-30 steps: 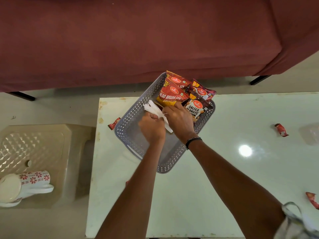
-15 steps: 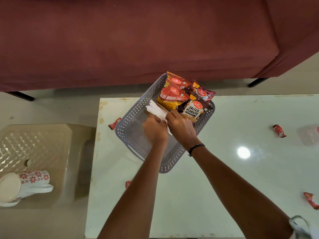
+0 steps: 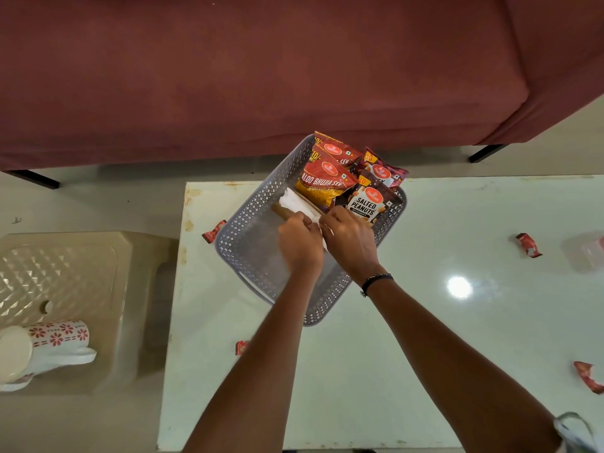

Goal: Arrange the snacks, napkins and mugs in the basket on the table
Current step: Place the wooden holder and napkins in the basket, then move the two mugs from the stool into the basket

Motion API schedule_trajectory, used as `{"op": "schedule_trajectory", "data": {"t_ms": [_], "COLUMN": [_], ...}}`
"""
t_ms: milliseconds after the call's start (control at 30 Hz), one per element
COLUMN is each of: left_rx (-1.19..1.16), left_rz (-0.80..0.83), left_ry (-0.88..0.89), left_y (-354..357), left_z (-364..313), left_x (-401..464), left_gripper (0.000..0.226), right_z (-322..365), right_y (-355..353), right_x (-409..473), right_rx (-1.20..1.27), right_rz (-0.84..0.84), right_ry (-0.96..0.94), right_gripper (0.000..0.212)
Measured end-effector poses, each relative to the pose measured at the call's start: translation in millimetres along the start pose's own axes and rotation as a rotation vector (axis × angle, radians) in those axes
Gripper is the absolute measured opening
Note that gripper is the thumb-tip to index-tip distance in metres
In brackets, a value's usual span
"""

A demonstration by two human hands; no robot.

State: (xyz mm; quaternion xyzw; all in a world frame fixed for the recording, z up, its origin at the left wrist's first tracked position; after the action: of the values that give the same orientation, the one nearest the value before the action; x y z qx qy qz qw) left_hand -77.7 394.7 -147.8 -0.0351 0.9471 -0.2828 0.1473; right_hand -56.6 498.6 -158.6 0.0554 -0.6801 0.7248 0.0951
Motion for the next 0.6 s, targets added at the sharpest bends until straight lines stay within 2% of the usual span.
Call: {"op": "schedule_trajectory", "data": {"t_ms": [133,333,433,600], "left_rx": [0.058,-0.085,-0.107,-0.178], "left_rz": [0.035,-0.031,-0.057,-0.138], "left_ry": [0.075,0.069,0.054,-0.031], "left_y": [2,-16,-39,-104], "left_z": [1,-1,4,31], "left_x": [-3,-8,-10,-18], "left_gripper": [0.021,0.023,0.022,0.020], "right_z": [1,2,10,53], "right_y": [0,-23,-49,-75], "right_x": [-3,-1,0,0], "right_rx": [-0.027,0.036,0.103,0.311], "right_rz": [0.005,-0.070,-0.159,-0.178], "right_ry": [-0.009,0.079,0.109,0.064], "right_gripper": [0.004,0.013,0.011,0.011]}}
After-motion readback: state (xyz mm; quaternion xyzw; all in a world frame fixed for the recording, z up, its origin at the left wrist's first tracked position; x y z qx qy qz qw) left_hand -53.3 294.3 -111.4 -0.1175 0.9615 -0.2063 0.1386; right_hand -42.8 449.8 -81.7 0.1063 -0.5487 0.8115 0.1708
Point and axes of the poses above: each hand's wrist, its own x-axis towards the middle knuckle, its own y-axis out of the palm, z = x × y, the point moved 7 cm from there along x, towards the middle knuckle, and after that the axes turned 12 degrees about -x, right-handed, at the moved point
